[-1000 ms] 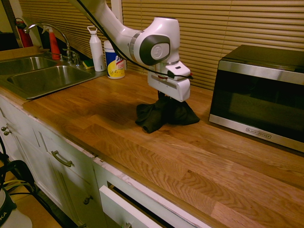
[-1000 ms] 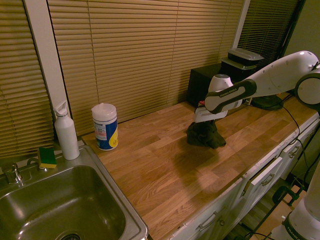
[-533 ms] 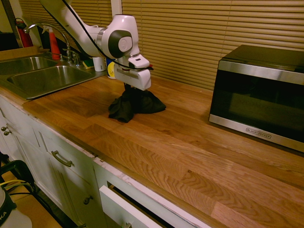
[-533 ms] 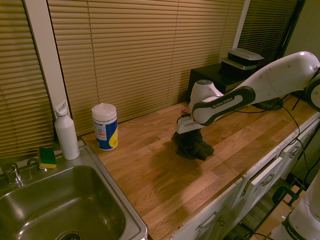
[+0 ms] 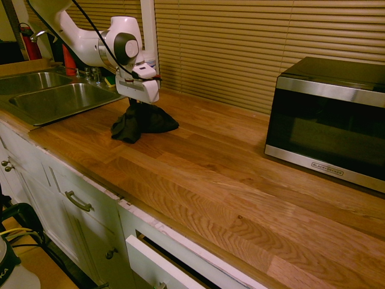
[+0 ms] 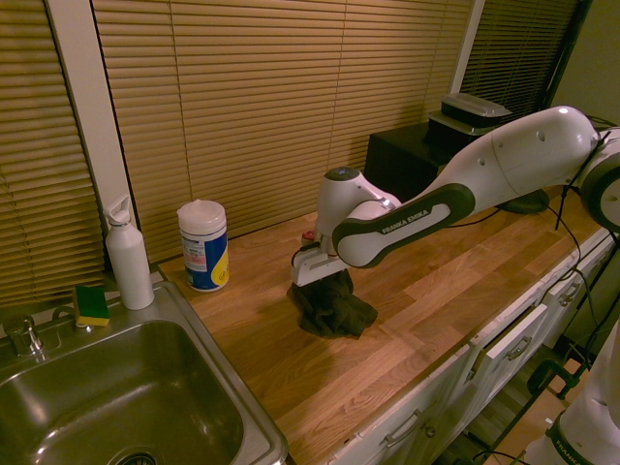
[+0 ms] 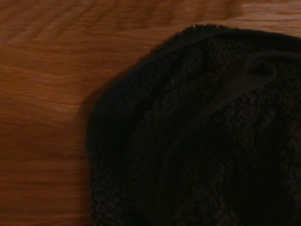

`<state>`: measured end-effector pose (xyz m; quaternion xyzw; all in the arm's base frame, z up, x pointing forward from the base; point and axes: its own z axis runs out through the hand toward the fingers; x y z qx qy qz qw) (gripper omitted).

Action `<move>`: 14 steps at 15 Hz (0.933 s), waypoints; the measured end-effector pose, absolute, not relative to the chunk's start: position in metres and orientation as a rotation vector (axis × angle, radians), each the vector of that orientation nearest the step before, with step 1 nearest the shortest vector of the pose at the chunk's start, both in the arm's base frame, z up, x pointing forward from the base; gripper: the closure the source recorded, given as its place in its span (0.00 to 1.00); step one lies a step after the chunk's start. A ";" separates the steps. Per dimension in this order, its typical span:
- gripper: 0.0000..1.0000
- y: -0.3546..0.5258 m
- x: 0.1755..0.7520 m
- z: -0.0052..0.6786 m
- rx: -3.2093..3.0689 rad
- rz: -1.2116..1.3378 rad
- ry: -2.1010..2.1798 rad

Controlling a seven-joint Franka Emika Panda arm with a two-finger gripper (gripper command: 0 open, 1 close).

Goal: Clear the spill

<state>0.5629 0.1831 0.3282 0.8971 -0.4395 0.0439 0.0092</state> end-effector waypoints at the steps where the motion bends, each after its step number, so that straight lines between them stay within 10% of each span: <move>1: 1.00 0.195 0.566 0.328 2.801 0.140 -1.358; 7: 1.00 0.273 0.584 0.329 2.820 0.121 -1.298; 8: 0.00 0.280 0.587 0.330 2.821 0.119 -1.294; 14: 0.00 0.290 0.592 0.329 2.812 0.119 -1.261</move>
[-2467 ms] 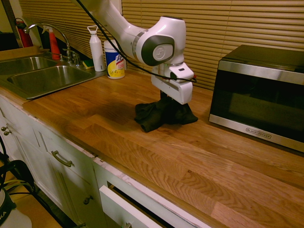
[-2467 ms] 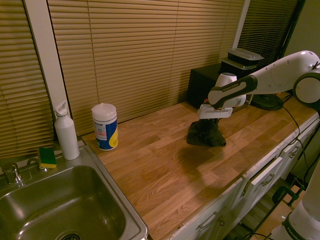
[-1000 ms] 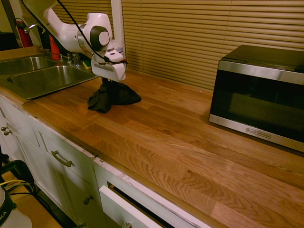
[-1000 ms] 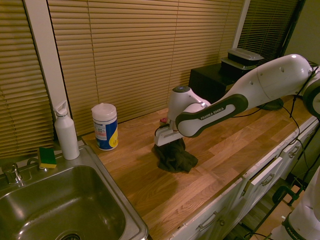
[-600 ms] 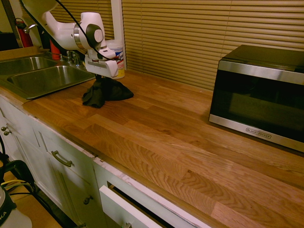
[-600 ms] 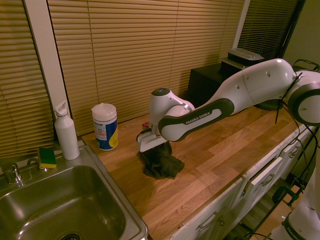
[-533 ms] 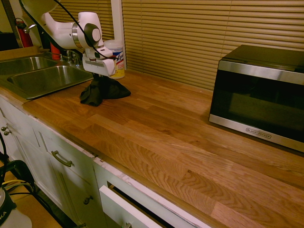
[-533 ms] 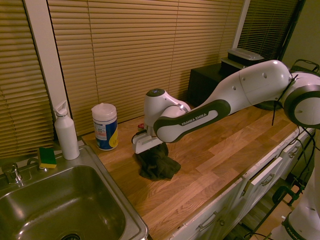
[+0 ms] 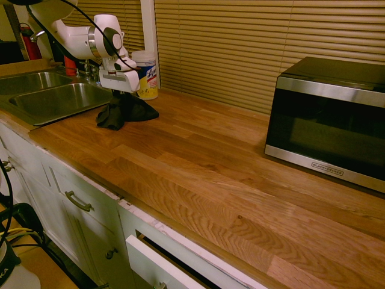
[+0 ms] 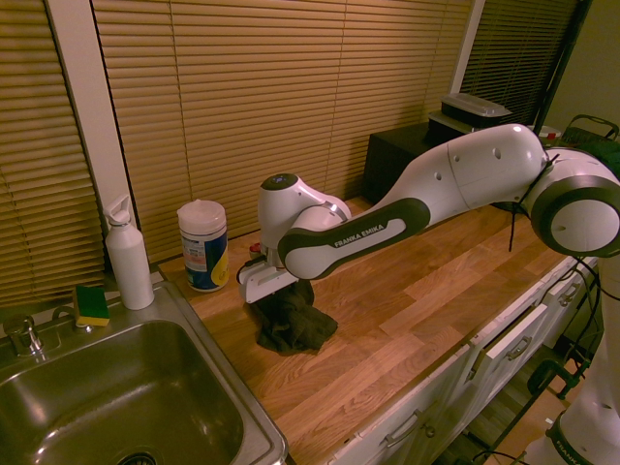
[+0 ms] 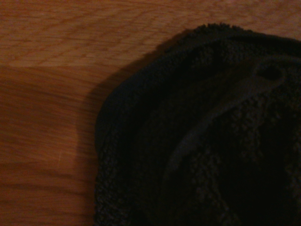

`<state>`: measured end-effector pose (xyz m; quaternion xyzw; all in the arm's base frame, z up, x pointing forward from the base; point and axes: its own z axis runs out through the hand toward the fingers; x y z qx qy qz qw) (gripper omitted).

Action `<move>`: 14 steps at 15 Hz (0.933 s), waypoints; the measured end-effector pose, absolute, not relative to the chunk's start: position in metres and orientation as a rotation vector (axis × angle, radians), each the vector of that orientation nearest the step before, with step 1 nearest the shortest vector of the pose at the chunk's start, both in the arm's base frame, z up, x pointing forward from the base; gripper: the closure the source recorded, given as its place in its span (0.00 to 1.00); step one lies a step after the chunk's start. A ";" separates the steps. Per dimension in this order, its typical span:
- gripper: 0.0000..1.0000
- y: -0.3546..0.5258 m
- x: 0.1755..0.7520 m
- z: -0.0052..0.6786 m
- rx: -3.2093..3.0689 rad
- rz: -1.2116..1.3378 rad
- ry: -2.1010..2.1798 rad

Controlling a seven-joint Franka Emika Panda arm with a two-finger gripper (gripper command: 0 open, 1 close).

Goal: Clear the spill

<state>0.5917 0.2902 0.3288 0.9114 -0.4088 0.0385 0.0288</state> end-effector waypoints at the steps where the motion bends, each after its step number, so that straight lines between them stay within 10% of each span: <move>1: 0.00 0.290 0.592 0.329 2.812 0.119 -1.262; 14: 0.00 0.298 0.590 0.399 2.845 0.185 -1.279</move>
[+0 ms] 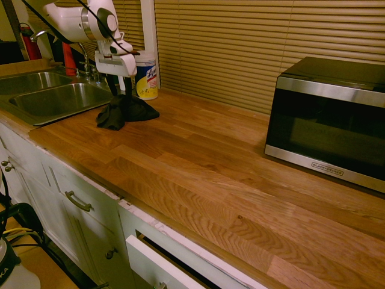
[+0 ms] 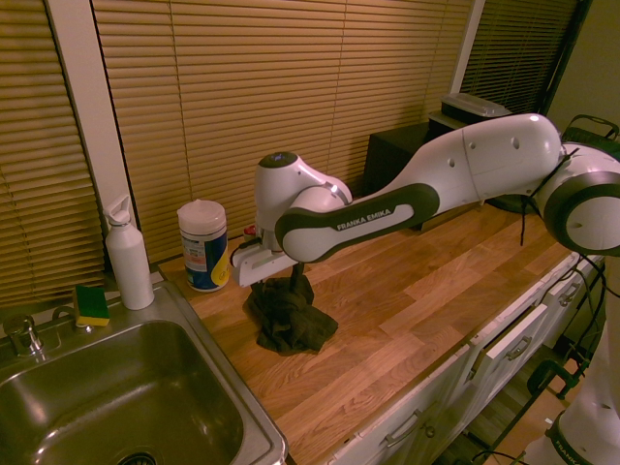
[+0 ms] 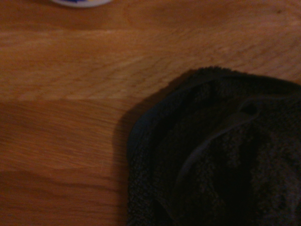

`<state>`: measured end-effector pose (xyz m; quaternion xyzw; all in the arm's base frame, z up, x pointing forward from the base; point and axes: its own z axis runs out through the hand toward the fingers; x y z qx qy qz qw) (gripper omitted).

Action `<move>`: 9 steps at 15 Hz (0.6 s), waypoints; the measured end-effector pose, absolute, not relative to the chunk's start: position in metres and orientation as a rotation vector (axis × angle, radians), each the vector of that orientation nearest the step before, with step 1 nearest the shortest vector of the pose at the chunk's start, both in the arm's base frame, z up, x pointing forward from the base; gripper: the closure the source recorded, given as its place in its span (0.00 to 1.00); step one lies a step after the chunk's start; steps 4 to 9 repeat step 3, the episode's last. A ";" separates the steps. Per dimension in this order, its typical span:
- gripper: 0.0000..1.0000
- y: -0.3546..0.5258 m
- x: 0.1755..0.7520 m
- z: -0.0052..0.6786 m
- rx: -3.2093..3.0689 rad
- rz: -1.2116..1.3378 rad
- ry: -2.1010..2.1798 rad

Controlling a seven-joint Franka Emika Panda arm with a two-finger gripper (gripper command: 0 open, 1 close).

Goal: Clear the spill

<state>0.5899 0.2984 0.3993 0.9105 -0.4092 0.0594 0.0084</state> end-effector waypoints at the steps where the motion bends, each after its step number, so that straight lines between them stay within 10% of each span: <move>1: 0.00 0.297 0.589 0.413 2.846 0.197 -1.285; 9: 0.00 0.295 0.586 0.434 2.846 0.215 -1.299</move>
